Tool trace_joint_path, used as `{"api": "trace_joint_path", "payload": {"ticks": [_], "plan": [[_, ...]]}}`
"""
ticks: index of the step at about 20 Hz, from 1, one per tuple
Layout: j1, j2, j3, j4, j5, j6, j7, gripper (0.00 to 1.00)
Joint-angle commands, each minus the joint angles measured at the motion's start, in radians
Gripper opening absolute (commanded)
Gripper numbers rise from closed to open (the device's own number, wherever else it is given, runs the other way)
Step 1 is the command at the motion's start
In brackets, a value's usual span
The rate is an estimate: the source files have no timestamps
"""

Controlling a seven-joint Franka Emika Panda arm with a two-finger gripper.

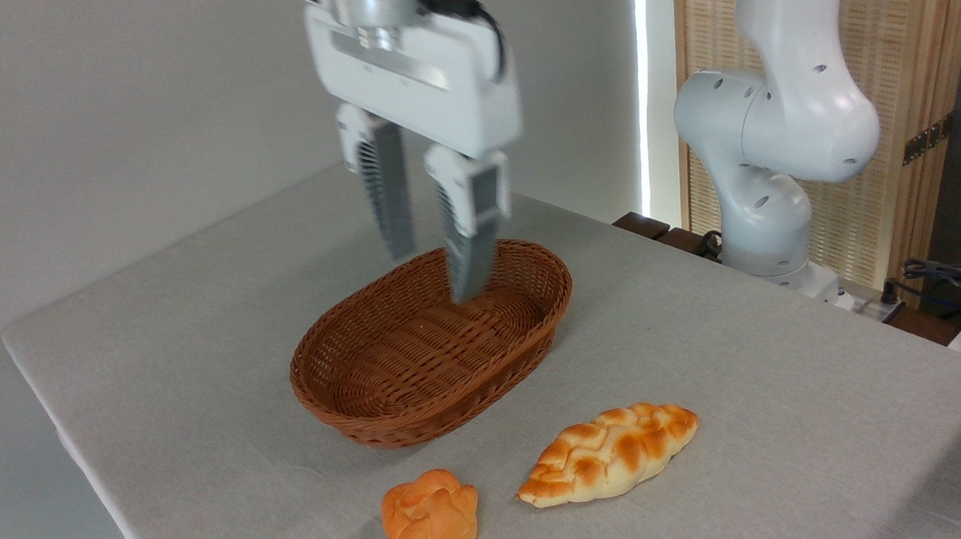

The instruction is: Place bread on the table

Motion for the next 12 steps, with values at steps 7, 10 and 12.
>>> {"api": "trace_joint_path", "payload": {"ticks": [7,10,12], "plan": [[0.000,0.137,-0.061,0.152,-0.014,-0.097,-0.087,1.00],[-0.005,0.148,-0.064,0.159,-0.007,-0.099,-0.081,1.00],[-0.007,0.154,-0.064,0.159,-0.004,-0.097,-0.083,1.00]]}}
